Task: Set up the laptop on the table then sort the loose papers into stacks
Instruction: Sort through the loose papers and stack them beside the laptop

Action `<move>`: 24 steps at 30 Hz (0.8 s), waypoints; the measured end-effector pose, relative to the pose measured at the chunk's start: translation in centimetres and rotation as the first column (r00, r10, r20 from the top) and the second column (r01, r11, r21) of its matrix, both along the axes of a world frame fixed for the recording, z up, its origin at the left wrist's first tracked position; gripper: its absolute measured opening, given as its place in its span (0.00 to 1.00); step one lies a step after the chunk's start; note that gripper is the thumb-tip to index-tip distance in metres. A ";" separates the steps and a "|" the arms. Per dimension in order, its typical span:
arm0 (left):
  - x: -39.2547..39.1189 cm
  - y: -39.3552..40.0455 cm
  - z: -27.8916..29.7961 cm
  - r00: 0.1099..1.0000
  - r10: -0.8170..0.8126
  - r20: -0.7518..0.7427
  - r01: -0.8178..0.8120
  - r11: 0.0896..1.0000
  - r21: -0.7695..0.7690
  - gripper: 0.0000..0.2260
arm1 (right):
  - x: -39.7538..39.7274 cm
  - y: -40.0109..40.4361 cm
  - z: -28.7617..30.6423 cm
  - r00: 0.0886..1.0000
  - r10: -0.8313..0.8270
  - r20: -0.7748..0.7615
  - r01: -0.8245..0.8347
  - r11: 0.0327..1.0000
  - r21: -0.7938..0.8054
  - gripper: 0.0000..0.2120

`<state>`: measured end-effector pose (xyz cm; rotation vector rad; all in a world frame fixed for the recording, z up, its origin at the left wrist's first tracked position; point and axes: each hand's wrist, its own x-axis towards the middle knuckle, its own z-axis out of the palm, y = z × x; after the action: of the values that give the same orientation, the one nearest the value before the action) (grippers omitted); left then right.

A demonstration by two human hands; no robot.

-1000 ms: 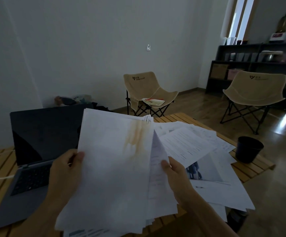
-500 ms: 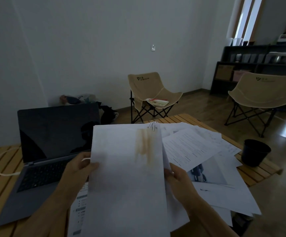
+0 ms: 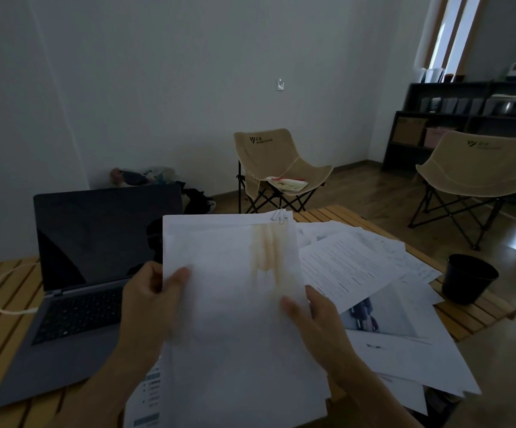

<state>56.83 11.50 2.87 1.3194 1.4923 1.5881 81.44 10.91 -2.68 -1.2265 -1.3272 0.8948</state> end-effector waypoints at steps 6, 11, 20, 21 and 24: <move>-0.1 2.2 5.5 0.791 0.232 -0.566 -0.050 0.946 0.319 0.24 | 0.4 -0.3 -0.3 0.997 0.080 0.007 -0.080 0.997 -0.009 0.09; 5.6 5.2 10.8 0.552 -0.299 -0.778 0.477 0.879 0.001 0.08 | 0.2 -0.8 0.1 0.992 0.122 0.019 -0.121 0.992 -0.046 0.08; 6.4 6.4 11.3 0.578 -0.364 -0.730 0.483 0.874 -0.053 0.06 | 0.8 -0.9 0.5 0.992 0.124 0.019 -0.123 0.990 -0.064 0.10; 6.1 6.5 11.3 0.583 -0.382 -0.717 0.486 0.871 -0.069 0.06 | 0.8 -0.9 0.6 0.991 0.131 0.027 -0.129 0.990 -0.064 0.10; 5.2 6.5 11.3 0.605 -0.423 -0.674 0.489 0.866 -0.104 0.04 | 0.8 -0.8 0.4 0.987 0.149 0.064 -0.146 0.988 -0.058 0.10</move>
<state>62.05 18.04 14.16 2.2966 1.2785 0.8556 82.29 10.12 -2.24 -1.2205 -1.4719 1.0062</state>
